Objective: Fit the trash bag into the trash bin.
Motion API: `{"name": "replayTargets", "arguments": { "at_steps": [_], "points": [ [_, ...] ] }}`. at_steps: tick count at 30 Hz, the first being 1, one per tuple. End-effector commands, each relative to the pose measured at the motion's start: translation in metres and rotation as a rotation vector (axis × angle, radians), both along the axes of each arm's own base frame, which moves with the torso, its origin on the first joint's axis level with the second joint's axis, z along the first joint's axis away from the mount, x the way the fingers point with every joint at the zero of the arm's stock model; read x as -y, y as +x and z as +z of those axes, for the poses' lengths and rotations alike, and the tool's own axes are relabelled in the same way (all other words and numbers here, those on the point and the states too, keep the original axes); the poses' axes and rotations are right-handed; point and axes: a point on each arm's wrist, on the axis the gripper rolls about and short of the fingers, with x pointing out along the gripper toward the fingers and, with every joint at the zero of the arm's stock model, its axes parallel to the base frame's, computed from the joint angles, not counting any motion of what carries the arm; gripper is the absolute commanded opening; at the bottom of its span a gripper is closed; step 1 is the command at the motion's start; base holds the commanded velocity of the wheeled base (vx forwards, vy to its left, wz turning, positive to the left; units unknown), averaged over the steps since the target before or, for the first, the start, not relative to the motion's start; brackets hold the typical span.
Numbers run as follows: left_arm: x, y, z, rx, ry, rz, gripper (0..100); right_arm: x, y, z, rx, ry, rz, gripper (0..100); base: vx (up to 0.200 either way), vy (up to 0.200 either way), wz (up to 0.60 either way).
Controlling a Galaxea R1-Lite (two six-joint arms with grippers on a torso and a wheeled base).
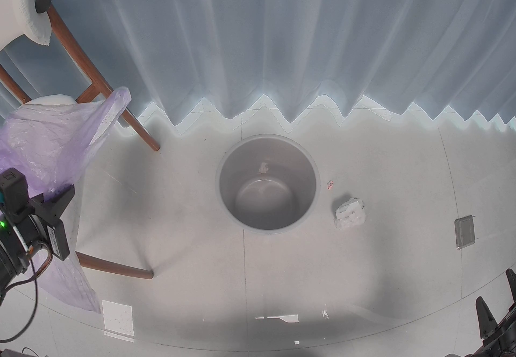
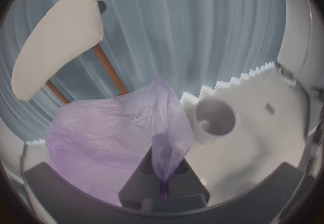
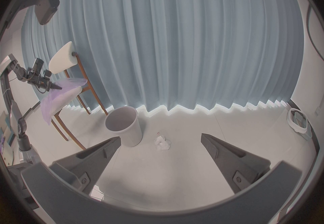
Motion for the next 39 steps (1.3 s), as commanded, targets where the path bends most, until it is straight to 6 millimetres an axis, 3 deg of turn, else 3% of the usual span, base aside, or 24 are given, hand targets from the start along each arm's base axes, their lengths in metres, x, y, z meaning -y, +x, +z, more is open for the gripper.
{"name": "replayTargets", "arguments": {
  "at_steps": [1,10,15,23,27,33,39],
  "points": [
    [0.008,-0.019,0.033,0.062,-0.235,-0.21,0,0.0,0.0,-0.005,-0.001,0.0,0.0,100,0.0,0.0,0.0],
    [0.019,-0.015,0.048,0.023,-0.361,-0.495,0,0.0,0.0,-0.005,-0.001,0.004,-0.001,100,0.0,0.0,0.0],
    [0.029,-0.007,0.072,0.051,-0.468,-0.632,0,0.0,0.0,-0.005,-0.001,0.012,-0.006,100,0.0,0.0,0.0],
    [0.05,0.004,0.093,-0.008,-0.619,-0.879,0,0.0,0.0,-0.005,-0.001,0.026,-0.013,100,0.0,0.0,0.0],
    [0.056,0.008,0.093,-0.059,-0.635,-0.948,0,0.0,0.0,-0.005,-0.001,0.027,-0.013,100,0.0,0.0,0.0],
    [0.063,0.0,0.103,-0.192,-0.779,-1.071,0,0.0,0.0,-0.005,-0.001,0.032,-0.019,100,0.0,0.0,0.0],
    [0.07,0.003,0.107,-0.217,-0.797,-1.091,0,0.0,0.0,-0.005,-0.001,0.03,-0.019,100,0.0,0.0,0.0]
  ]
}}
